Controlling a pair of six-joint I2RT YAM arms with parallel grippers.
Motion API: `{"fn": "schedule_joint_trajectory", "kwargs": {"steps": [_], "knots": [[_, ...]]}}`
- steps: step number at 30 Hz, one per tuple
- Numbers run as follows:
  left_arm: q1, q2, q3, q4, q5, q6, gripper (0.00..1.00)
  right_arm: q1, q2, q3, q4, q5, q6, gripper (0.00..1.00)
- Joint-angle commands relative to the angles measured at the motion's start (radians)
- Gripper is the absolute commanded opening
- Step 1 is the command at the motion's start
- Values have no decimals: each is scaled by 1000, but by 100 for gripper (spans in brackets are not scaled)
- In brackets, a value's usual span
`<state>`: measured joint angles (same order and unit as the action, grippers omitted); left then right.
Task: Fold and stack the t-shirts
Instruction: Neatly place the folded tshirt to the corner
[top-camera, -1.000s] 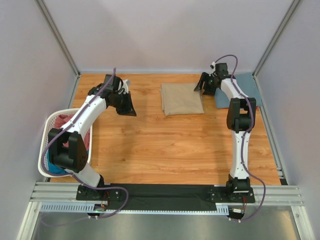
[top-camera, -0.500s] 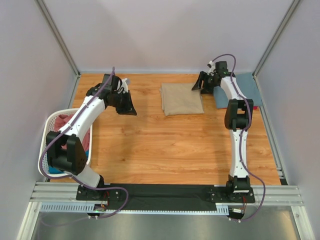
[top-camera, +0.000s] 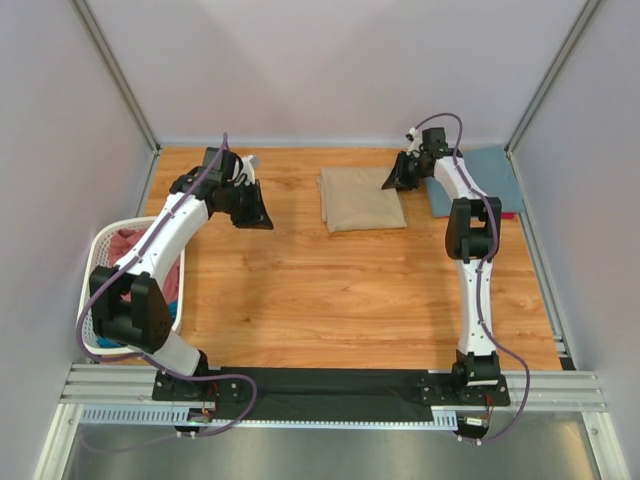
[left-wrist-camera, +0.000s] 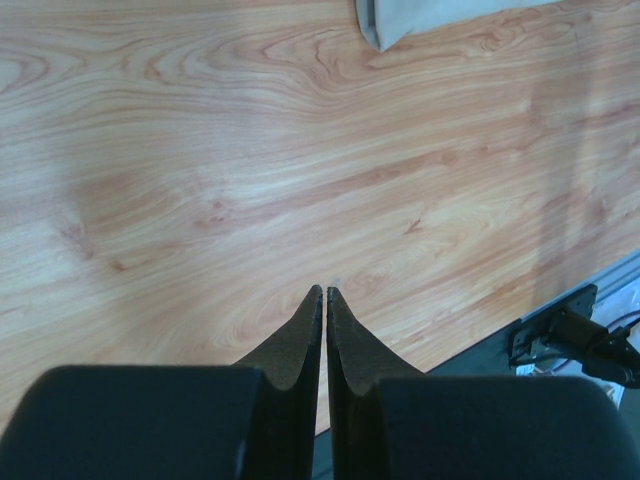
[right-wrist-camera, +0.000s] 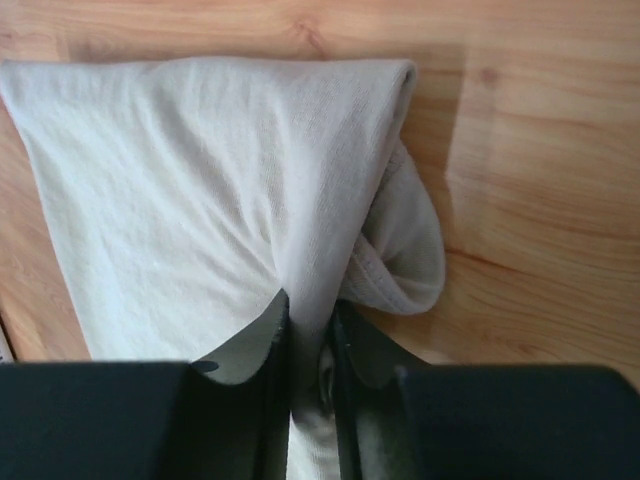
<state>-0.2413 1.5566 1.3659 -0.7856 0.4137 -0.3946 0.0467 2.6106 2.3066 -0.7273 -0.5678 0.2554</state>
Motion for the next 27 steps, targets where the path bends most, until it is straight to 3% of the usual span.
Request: {"fn": "schedule_joint_trajectory", "kwargs": {"steps": [1,4,8,13,27], "knots": [[5,-46,-8,20,11,11,9,15,-9,-42,-11,26,-13,16],[5,-46,-11,19,5,14,9,16,-64,-117,52,37,-15,0],[5,-46,-11,16,-4,17,9,16,-187,-162,86,95,-30,0],[5,-44,-10,14,-7,19,9,15,-251,-73,-38,212,-143,0],[5,-29,-1,5,-7,23,9,-31,-280,120,-331,420,-364,0]]}}
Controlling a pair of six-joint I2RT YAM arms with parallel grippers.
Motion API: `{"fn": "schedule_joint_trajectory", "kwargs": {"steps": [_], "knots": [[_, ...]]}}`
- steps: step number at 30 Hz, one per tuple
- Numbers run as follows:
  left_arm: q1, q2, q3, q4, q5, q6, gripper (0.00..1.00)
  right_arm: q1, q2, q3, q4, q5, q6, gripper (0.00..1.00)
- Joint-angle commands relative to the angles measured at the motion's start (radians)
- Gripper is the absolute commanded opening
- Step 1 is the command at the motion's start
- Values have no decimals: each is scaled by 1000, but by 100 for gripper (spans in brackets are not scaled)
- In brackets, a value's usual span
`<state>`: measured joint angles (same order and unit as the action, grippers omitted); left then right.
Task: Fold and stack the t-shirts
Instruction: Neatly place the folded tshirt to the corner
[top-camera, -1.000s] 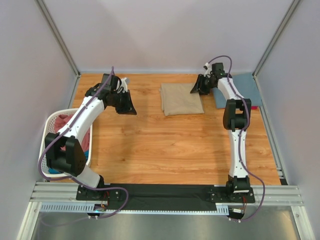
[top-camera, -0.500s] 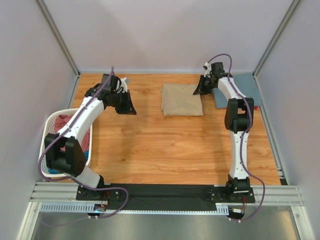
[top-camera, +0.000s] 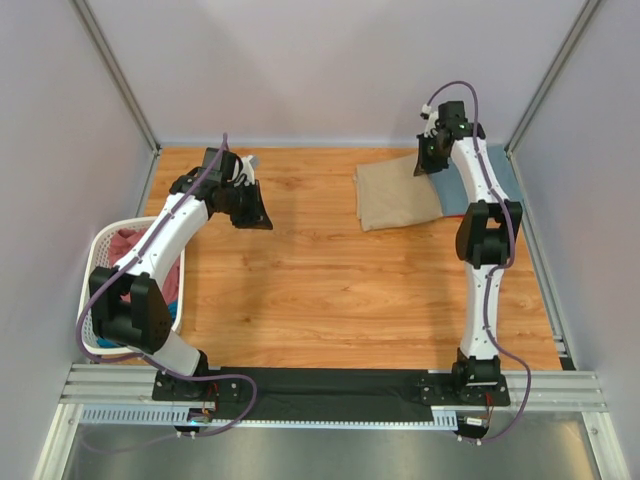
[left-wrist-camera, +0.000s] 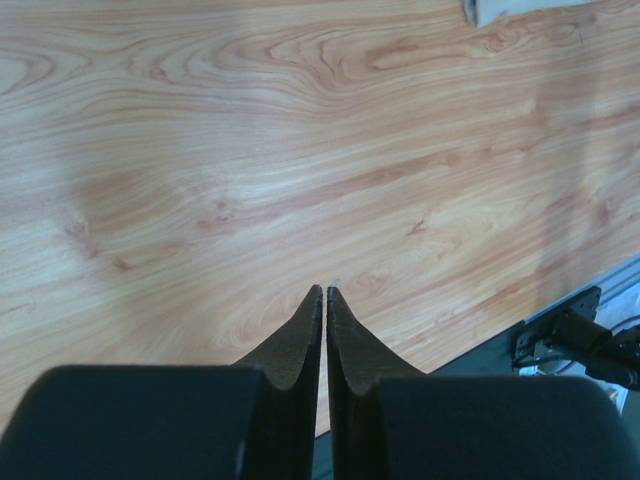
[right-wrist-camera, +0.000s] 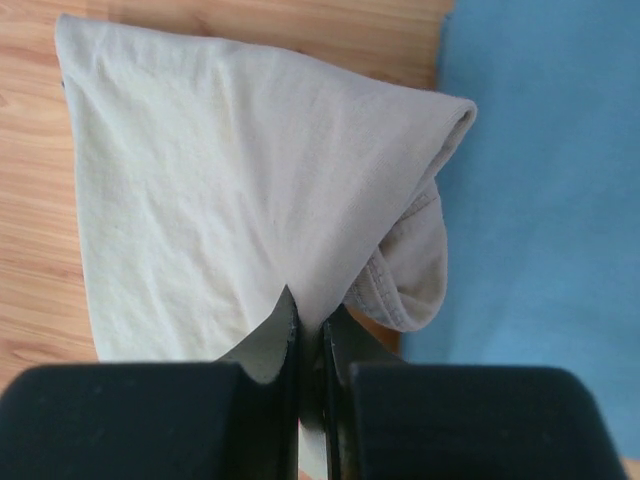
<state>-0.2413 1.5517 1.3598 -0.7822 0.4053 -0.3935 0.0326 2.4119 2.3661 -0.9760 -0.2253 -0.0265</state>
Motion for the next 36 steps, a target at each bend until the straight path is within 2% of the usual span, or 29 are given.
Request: {"fn": "schedule_joint_trajectory", "kwargs": {"steps": [1,7,12,18,20,21,22,23,24,25,29,34,36], "knots": [[5,-25,5,1,3,22,9,-23,-97,67,-90,93,-88,0],[5,-28,5,-2,-3,27,9,-74,-163,79,-122,130,-130,0],[5,-31,2,-5,-8,27,9,-184,-157,191,-113,89,-122,0],[5,-30,-4,-12,-13,33,10,-319,-16,251,89,-2,-95,1],[5,-25,-2,-17,-22,33,10,-323,65,257,147,59,-136,8],[5,-19,-1,-19,-26,35,10,-323,91,260,237,81,-141,13],[5,-16,-2,-20,-28,32,10,-329,139,243,297,180,-132,35],[5,-13,-2,-20,-29,30,10,-335,165,249,336,181,-116,50],[5,-7,-4,-16,-20,25,10,-341,186,263,379,175,-112,59],[5,-5,-4,-14,-16,25,10,-347,199,259,407,178,-96,64],[2,7,-10,-6,-7,16,11,-344,136,153,500,109,-38,70],[-4,-2,-18,14,10,5,11,-306,17,46,487,165,-21,77],[-6,-7,-21,15,12,8,12,-295,-70,-66,505,175,2,77]]}}
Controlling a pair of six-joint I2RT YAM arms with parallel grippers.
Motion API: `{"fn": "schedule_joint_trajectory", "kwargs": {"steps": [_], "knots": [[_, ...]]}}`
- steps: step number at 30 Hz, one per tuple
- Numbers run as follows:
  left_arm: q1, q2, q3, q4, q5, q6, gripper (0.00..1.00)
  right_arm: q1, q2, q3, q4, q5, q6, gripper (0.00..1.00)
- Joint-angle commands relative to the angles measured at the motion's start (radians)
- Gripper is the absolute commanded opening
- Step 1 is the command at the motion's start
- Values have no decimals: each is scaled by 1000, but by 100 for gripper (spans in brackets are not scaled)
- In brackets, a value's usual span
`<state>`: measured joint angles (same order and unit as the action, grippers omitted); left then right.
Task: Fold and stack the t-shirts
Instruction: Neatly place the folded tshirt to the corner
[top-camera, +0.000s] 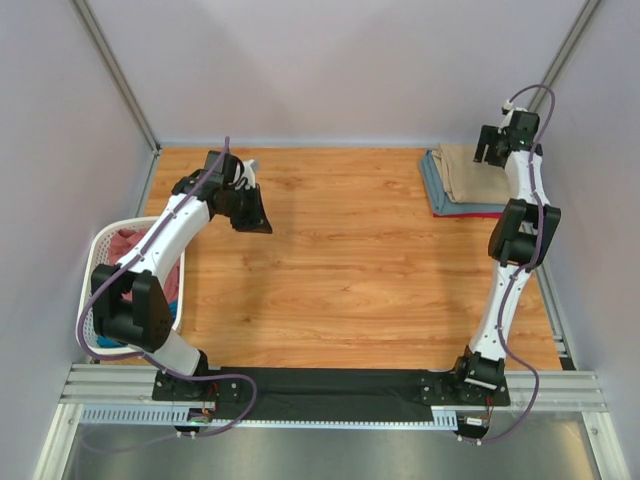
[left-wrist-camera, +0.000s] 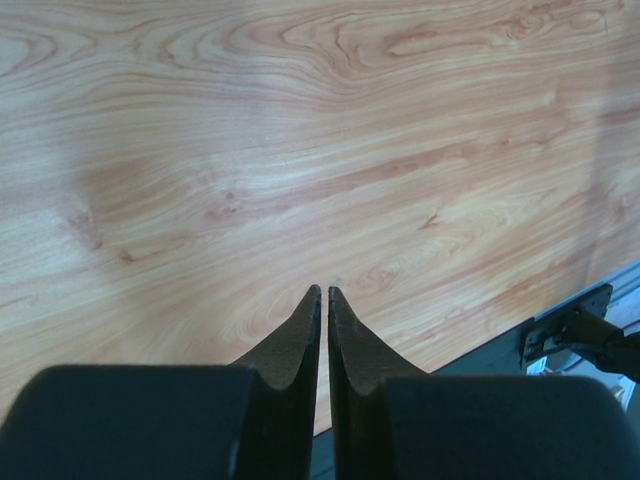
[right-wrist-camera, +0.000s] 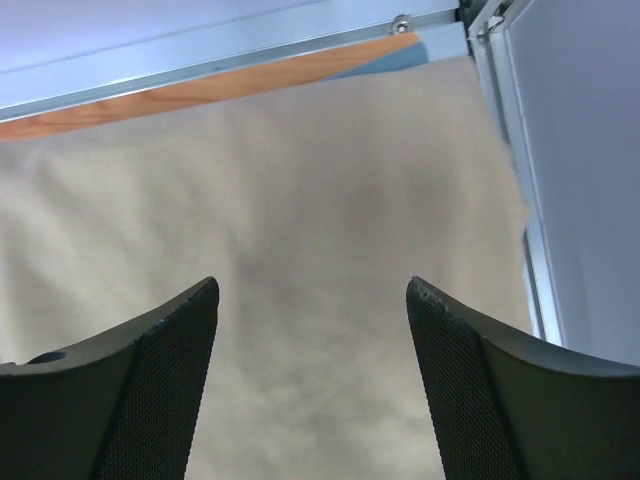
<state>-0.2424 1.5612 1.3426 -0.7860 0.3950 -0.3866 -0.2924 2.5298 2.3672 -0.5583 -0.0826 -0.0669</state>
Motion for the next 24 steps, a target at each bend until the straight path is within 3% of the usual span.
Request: {"fn": "schedule_joint_trajectory", "kwargs": {"steps": [1,5,7,9,13,17,24], "knots": [[-5,-16,-3,18,27,3,12,41,-216,-107,100,30,52,77],[-9,-24,-11,28,42,-4,12,58,-298,-264,115,12,96,68],[-9,-27,-13,33,53,-8,12,61,-305,-309,101,-29,108,58],[-11,-27,-10,27,64,-6,12,64,-302,-336,78,-89,119,54],[-11,-32,-11,33,71,-9,13,91,-309,-404,77,-120,70,57],[-11,-32,-13,36,74,-12,13,114,-289,-425,49,-123,23,52],[-11,-26,-11,36,76,-11,13,153,-273,-442,41,-100,-7,51]]}}
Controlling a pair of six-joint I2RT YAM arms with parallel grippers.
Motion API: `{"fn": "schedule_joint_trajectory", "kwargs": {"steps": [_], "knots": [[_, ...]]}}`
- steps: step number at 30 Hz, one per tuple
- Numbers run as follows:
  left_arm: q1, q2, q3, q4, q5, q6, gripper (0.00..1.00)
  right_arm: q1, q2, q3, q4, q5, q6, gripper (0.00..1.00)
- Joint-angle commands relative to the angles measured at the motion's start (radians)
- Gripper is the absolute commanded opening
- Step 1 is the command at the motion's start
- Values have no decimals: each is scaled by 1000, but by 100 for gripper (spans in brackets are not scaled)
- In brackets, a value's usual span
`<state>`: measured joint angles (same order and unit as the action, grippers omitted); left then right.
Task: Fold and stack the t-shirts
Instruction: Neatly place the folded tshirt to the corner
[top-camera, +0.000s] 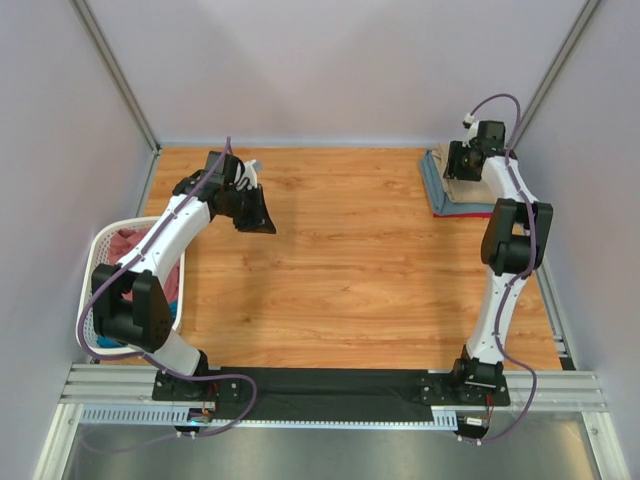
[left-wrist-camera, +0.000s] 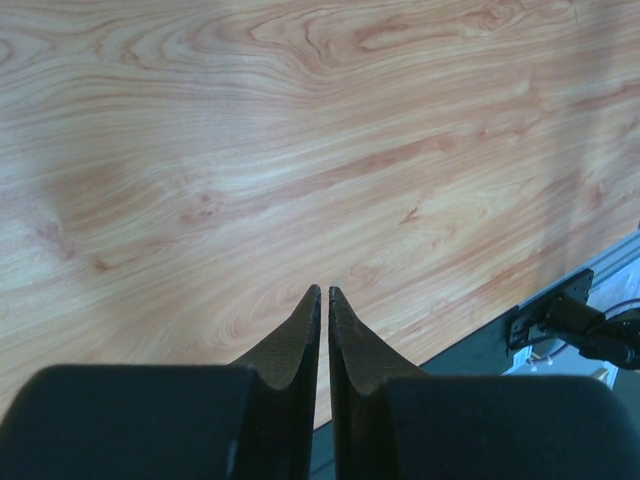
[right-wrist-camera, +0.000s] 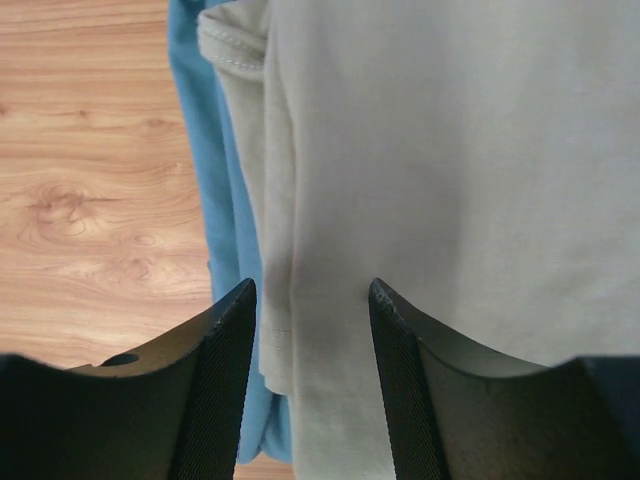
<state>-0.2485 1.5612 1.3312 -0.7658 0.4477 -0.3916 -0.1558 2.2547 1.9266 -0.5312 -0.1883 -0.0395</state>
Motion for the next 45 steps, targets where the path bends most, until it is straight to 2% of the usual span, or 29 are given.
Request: {"fn": "schedule_joint_trajectory", "kwargs": {"steps": [1,9,14,15,19,33,34,35,36,40,44,45], "knots": [[-5,-26,0,17,23,-6,13,18,12,8,7,19,-36,50],[-5,-27,-4,19,23,-9,13,35,39,25,-9,90,-62,47],[-5,-27,-4,22,23,-12,13,56,72,57,-35,113,-76,40],[-5,-27,-6,23,23,-13,13,62,75,67,-41,119,-80,37],[-5,-24,-3,26,28,-16,13,81,65,68,-33,121,-85,1],[-5,-24,-9,43,54,-29,13,104,-49,2,-42,99,-83,0],[-5,-24,-9,45,54,-27,13,104,-46,5,-56,131,-83,4],[-5,-24,-7,45,52,-29,13,104,-44,11,-70,148,-79,11],[-5,-24,-7,45,52,-29,13,102,-47,12,-94,159,-66,29],[-8,-30,-7,43,49,-27,13,102,-119,6,-133,155,-34,53],[-15,-64,14,28,51,-23,15,114,-243,-12,-213,70,67,67],[-17,-91,17,29,57,-23,15,122,-317,-73,-236,61,91,69]]}}
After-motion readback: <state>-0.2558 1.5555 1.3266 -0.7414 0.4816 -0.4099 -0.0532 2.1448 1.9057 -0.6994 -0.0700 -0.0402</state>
